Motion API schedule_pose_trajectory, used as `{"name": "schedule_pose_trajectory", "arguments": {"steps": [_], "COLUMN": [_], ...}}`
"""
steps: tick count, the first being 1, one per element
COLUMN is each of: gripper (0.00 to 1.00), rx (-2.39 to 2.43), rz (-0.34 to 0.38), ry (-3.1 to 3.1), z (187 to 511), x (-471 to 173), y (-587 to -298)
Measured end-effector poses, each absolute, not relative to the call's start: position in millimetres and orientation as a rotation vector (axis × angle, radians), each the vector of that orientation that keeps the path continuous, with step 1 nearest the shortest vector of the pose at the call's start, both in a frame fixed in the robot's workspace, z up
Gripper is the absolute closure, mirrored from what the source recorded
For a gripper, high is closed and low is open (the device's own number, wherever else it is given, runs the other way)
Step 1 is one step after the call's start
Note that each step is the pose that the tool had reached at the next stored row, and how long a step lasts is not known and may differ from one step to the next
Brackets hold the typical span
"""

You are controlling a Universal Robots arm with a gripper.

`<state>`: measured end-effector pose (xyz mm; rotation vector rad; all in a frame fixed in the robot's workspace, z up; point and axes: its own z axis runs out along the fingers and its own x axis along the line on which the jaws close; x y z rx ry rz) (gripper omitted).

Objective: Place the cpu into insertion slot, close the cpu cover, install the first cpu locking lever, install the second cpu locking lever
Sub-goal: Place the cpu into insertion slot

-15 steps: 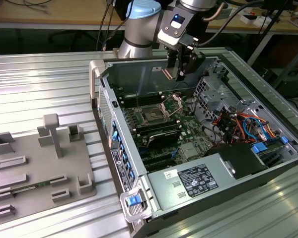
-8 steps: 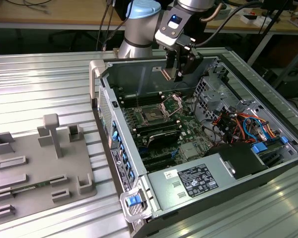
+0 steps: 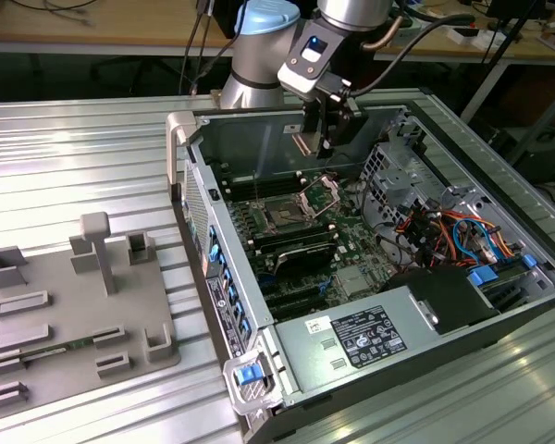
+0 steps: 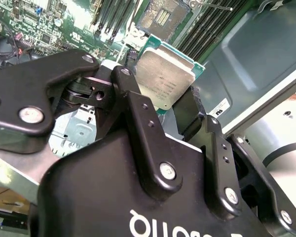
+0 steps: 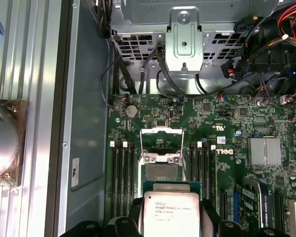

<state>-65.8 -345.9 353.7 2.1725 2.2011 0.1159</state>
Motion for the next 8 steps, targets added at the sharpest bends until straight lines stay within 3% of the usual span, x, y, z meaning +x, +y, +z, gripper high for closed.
{"name": "schedule_pose_trajectory", "arguments": {"steps": [8], "gripper": [0.45], "rx": [2.173], "rz": [0.116], "ry": [2.201], "z": [352.9], "x": [-65.8], "y": [-345.9]}}
